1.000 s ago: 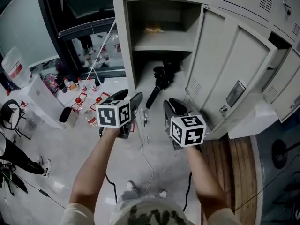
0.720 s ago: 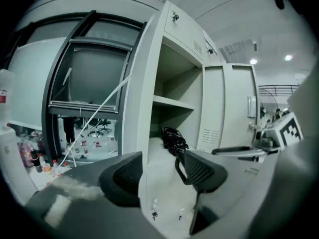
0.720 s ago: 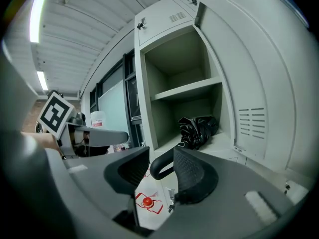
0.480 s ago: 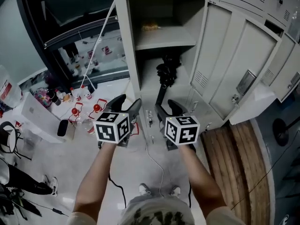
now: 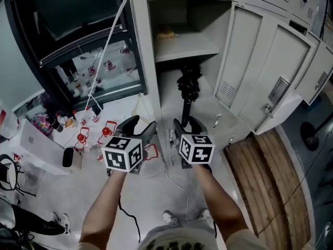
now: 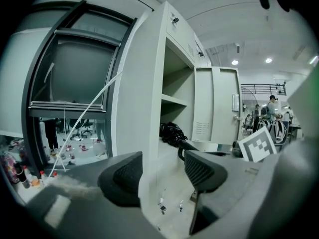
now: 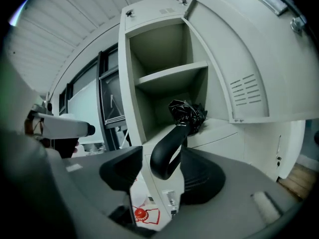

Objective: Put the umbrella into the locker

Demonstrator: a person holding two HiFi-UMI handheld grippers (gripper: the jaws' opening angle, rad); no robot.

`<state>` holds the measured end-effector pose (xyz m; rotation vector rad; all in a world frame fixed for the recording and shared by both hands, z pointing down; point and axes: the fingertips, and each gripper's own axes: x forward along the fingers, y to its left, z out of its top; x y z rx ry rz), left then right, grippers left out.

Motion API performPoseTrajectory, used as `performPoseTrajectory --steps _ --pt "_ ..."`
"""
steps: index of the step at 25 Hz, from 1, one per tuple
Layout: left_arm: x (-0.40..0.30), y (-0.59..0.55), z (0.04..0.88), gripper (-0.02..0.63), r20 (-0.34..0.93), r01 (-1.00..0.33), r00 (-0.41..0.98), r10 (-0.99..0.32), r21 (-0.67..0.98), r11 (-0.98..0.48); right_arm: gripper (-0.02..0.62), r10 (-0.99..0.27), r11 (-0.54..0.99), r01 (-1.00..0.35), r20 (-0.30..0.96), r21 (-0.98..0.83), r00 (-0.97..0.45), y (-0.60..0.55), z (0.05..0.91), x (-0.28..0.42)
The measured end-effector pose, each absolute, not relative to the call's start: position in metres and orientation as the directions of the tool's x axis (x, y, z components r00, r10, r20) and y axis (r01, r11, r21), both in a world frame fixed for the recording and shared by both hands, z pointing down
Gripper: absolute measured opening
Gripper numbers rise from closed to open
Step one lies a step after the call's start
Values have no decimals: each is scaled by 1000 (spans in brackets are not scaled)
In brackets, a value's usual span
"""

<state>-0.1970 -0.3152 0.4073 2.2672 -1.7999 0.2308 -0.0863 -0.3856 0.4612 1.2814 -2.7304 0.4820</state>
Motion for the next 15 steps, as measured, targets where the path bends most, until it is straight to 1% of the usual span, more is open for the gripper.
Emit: performPoseTrajectory --steps 1,2,9,15 --pt "-199 -316 410 276 271 -972 236 -933 88 -220 189 -748 590 -776 213 -222 -629 -388 461 -85" --pt "-201 -317 412 276 274 -970 242 -931 88 -226 163 -758 582 -788 217 -203 -616 -389 461 -84" --pt "-191 -328 420 276 272 -950 310 -911 110 -291 137 -781 583 -812 264 -17 -566 -392 448 -66" --pt "-176 -338 415 276 243 -933 357 -902 133 -334 124 -792 572 -820 278 27 -543 -401 426 -39"
